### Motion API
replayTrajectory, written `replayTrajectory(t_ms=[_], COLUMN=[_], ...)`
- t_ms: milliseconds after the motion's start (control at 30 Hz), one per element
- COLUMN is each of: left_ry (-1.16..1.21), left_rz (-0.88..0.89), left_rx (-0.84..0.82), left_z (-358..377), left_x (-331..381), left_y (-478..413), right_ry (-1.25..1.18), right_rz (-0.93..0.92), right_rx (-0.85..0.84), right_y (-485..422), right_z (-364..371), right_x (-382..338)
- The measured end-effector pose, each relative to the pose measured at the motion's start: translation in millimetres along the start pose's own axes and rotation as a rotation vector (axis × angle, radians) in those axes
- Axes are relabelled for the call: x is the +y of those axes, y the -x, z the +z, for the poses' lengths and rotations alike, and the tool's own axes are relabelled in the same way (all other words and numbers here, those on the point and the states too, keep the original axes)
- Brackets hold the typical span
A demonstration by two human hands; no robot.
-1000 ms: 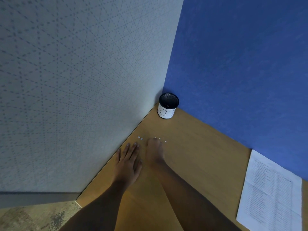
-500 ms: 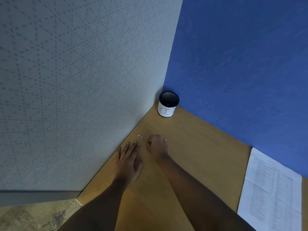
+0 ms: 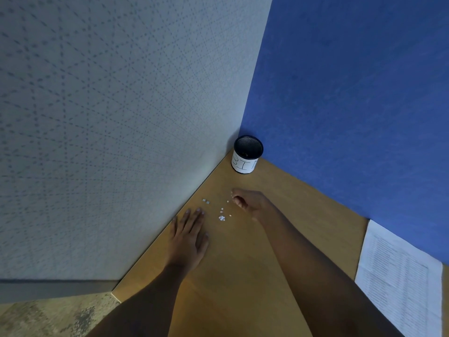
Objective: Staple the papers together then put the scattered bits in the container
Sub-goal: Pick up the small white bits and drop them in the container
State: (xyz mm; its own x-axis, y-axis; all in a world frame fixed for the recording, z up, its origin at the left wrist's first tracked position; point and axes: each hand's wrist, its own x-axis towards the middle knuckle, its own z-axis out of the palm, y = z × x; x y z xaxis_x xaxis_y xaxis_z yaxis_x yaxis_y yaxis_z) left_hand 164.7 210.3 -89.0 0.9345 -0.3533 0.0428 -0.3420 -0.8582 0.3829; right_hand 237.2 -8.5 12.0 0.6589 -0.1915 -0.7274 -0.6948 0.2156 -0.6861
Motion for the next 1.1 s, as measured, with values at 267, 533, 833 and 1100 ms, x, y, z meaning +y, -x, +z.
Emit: replayTrajectory(t_ms=[267, 533, 833, 1100], left_ry=[0.014, 0.022, 0.031, 0.021], left_rz=[-0.003, -0.007, -0.005, -0.008], left_rx=[0.003, -0.008, -0.004, -0.004], left_z=[-1, -2, -4, -4], left_x=[1, 1, 1, 1], left_y=[-1, 0, -1, -2], right_ry=[-0.220, 0.564, 0.733, 0.599], right_rz=[-0.194, -0.507, -0.632, -0.856], right_rx=[-0.022, 0.373, 0.410, 0.396], right_y=[-9, -34, -42, -31], right_z=[-15, -17, -15, -14], right_x=[-96, -131, -129, -97])
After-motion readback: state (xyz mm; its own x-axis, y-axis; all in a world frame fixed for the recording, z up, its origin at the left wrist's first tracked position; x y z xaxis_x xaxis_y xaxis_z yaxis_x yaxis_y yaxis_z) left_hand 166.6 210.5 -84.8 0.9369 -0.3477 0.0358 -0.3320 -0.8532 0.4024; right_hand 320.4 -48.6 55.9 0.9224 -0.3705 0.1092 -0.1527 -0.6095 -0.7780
